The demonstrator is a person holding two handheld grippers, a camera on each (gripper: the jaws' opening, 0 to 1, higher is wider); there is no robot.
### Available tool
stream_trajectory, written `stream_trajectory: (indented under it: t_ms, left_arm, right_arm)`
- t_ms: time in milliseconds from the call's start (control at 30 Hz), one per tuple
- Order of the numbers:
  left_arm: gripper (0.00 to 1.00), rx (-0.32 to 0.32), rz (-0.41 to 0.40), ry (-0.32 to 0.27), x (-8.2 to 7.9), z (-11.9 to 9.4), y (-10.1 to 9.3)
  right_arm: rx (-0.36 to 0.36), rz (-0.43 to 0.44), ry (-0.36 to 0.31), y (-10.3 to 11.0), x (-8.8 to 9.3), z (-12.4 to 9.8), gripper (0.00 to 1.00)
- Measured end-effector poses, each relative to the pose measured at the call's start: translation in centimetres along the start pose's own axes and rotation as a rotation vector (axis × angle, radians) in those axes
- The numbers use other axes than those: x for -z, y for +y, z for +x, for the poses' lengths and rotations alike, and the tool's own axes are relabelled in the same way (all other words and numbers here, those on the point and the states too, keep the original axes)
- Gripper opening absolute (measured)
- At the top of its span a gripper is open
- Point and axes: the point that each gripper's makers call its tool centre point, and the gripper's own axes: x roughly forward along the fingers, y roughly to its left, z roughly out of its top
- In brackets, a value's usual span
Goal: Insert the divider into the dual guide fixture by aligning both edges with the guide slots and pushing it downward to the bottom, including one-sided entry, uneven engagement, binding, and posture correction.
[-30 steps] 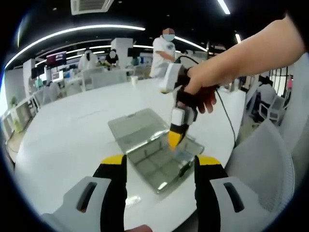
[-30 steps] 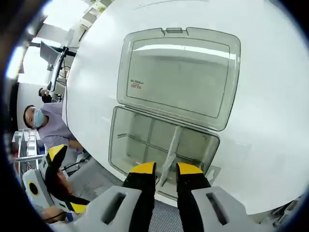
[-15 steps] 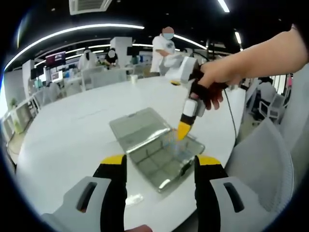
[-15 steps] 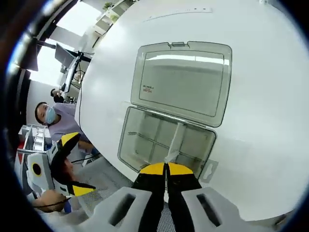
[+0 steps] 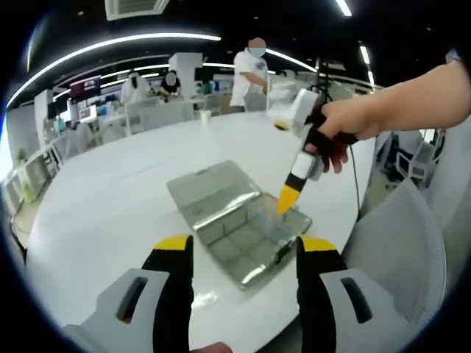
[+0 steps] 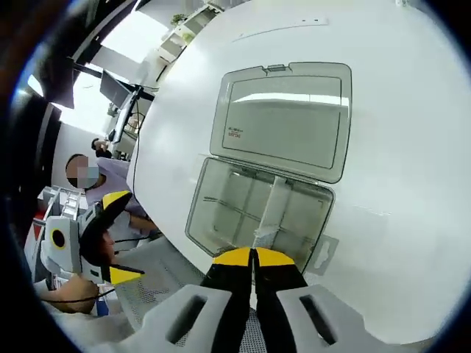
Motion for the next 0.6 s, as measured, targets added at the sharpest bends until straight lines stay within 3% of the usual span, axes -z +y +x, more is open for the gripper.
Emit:
stream_trajectory:
  t_ms: [233,433,533,600]
  left_arm:
    - [0.54,0.011,-0.012,0.003,0.1,0.1,-0.1]
    - [0.54,0.014,-0.02,0.002,0.0,0.1,0.2]
    - [0.54,0.015,-0.021,0.005,0.0,0.1,0.5]
    - [0.54,0.017,-0.024,0.001,-0.1,0.0,0.7]
  right_arm:
    - [-0.109,-0.059,-0.118,1.3,-0.7,-0.5,0.0]
    - [-0.155,-0.267,-0.25,1.8,-1.0,-1.3,0.0]
    - [-0.19,-0.266,-0.3,2.1,-0.9,-1.8,0.0]
    - [-0.231,-0.348,-0.377,2.9,-1.4,-2.4,0.0]
